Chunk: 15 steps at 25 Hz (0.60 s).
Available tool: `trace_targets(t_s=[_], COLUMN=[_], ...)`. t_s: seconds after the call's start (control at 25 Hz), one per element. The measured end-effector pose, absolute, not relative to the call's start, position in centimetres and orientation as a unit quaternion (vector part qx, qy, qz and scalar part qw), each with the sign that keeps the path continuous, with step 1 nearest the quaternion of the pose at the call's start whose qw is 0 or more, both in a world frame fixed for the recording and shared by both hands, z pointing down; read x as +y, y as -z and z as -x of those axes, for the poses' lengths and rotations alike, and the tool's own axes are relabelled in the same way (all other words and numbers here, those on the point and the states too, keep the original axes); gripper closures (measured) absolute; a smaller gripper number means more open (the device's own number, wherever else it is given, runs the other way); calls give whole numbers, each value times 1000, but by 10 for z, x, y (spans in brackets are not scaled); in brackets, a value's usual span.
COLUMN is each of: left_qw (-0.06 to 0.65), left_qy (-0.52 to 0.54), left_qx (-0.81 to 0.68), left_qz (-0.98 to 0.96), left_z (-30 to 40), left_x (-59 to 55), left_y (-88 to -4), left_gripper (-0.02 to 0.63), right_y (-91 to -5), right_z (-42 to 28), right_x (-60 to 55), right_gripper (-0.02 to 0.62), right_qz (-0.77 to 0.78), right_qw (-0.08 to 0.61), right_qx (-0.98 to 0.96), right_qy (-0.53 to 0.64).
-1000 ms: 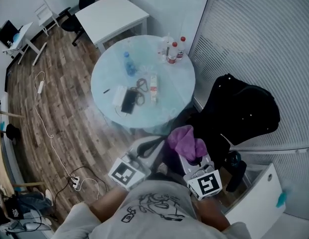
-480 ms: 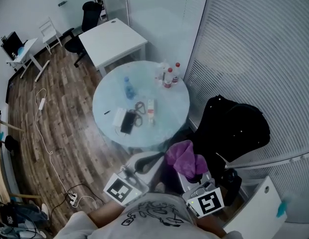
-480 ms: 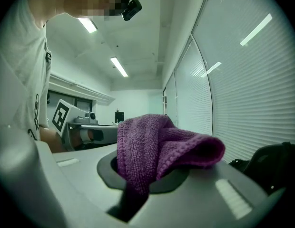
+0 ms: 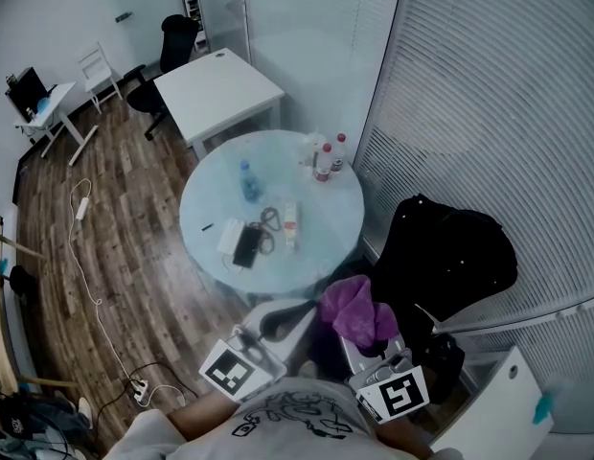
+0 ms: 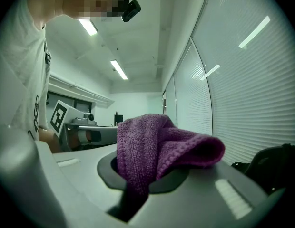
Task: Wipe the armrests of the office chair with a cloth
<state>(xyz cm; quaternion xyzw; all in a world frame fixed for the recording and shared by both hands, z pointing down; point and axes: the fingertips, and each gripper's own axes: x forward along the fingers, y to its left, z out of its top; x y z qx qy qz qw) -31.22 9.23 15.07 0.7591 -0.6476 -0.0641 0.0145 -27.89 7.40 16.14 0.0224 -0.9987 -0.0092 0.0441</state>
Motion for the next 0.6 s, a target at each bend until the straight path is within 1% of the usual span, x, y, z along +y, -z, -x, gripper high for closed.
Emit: trace_targets(t_s=[0.6], left_qw=[24], left_qy=[69], left_qx=[-639], left_qz=[-766], left_z=[315], left_x=[92], left_y=[-155], left_gripper=[603], right_y=[-166], right_z=[286], right_x=[80], right_gripper=[555], right_qz=[-18], right_qw=[48], right_qx=[-999], right_qy=[7])
